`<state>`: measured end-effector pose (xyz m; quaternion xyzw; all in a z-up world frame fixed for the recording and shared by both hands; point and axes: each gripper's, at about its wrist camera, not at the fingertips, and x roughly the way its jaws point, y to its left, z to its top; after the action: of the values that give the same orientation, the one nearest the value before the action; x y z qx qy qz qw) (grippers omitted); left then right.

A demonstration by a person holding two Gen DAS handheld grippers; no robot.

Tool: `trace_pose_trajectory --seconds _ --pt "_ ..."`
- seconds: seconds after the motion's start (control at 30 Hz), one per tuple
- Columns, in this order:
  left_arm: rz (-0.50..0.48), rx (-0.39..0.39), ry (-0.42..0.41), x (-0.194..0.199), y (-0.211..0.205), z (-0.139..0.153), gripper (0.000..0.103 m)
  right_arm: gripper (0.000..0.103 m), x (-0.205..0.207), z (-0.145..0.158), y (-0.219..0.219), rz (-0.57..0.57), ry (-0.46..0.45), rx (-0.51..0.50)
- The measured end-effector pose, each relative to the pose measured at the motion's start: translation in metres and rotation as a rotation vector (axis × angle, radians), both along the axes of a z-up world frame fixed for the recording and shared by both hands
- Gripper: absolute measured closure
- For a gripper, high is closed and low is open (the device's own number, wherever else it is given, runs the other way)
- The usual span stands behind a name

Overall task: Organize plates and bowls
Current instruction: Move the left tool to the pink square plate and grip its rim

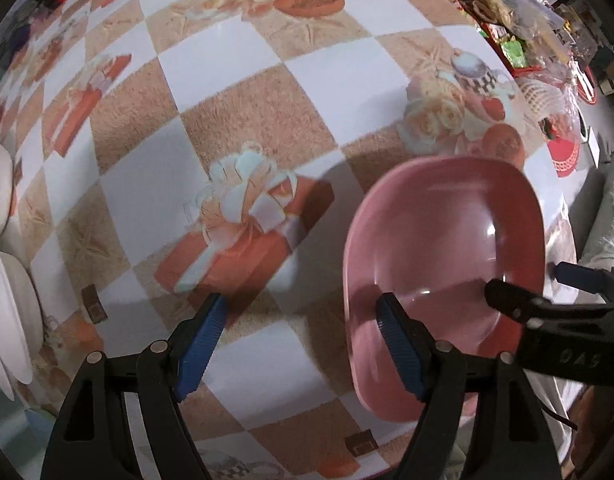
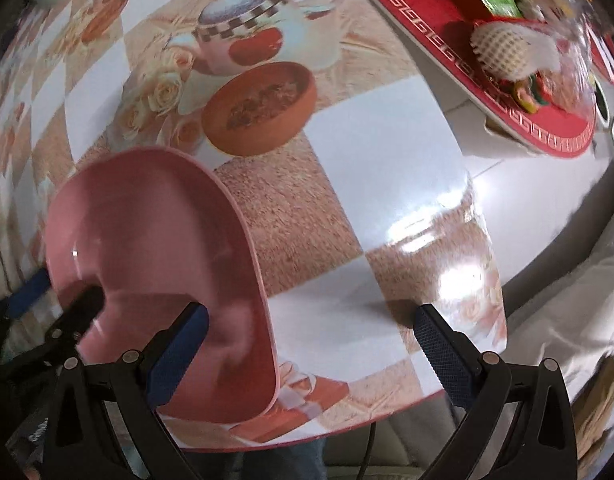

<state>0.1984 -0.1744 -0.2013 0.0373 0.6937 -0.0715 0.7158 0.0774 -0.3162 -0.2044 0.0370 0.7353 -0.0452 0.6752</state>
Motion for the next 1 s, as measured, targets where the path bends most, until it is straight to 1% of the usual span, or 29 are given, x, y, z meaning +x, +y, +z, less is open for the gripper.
trace_pose_trajectory --seconds 0.1,0.27,0.43,0.47,0.53,0.6,0.63,0.7,0.73,0.77,0.8,0.83,1.0 --pt "0.005 0.003 -0.008 0.006 -0.005 -0.002 0.02 0.0 0.001 0.002 0.005 0.04 -0.018 -0.002" --pt "0.013 0.001 -0.023 0.008 -0.007 -0.004 0.02 0.0 0.001 0.001 0.004 0.039 -0.014 0.008" --pt "0.009 0.001 -0.016 0.005 -0.005 -0.003 0.02 0.0 0.008 -0.001 0.002 0.038 0.021 0.012" --pt "0.009 0.001 -0.011 0.006 -0.004 -0.003 0.022 0.0 0.01 -0.003 0.0 0.037 0.02 0.008" --pt "-0.002 -0.001 -0.009 0.005 -0.006 -0.001 0.029 0.005 0.009 -0.002 0.0 0.037 0.009 0.006" --pt "-0.027 -0.008 -0.012 0.003 -0.012 0.002 0.046 0.018 0.006 0.004 0.007 0.05 -0.005 0.008" --pt "-0.038 -0.01 -0.011 0.003 -0.016 0.003 0.051 0.022 0.005 0.007 0.011 0.064 -0.01 0.009" --pt "-0.061 -0.025 -0.004 0.002 -0.024 0.005 0.072 0.038 0.003 0.011 0.016 0.087 -0.019 0.012" --pt "-0.067 -0.036 0.005 0.002 -0.027 0.005 0.078 0.044 0.002 0.013 0.017 0.091 -0.024 0.017" --pt "-0.067 -0.047 0.017 0.001 -0.029 0.005 0.082 0.061 0.001 0.015 0.018 0.089 -0.032 0.028" --pt "-0.064 -0.053 0.025 0.002 -0.03 0.004 0.082 0.076 0.001 0.016 0.018 0.085 -0.037 0.045" --pt "-0.06 -0.054 0.028 0.001 -0.03 0.004 0.082 0.077 0.0 0.017 0.018 0.073 -0.035 0.071" --pt "-0.05 -0.062 0.034 -0.003 -0.023 0.003 0.083 0.078 -0.003 0.016 0.021 0.058 -0.021 0.085"
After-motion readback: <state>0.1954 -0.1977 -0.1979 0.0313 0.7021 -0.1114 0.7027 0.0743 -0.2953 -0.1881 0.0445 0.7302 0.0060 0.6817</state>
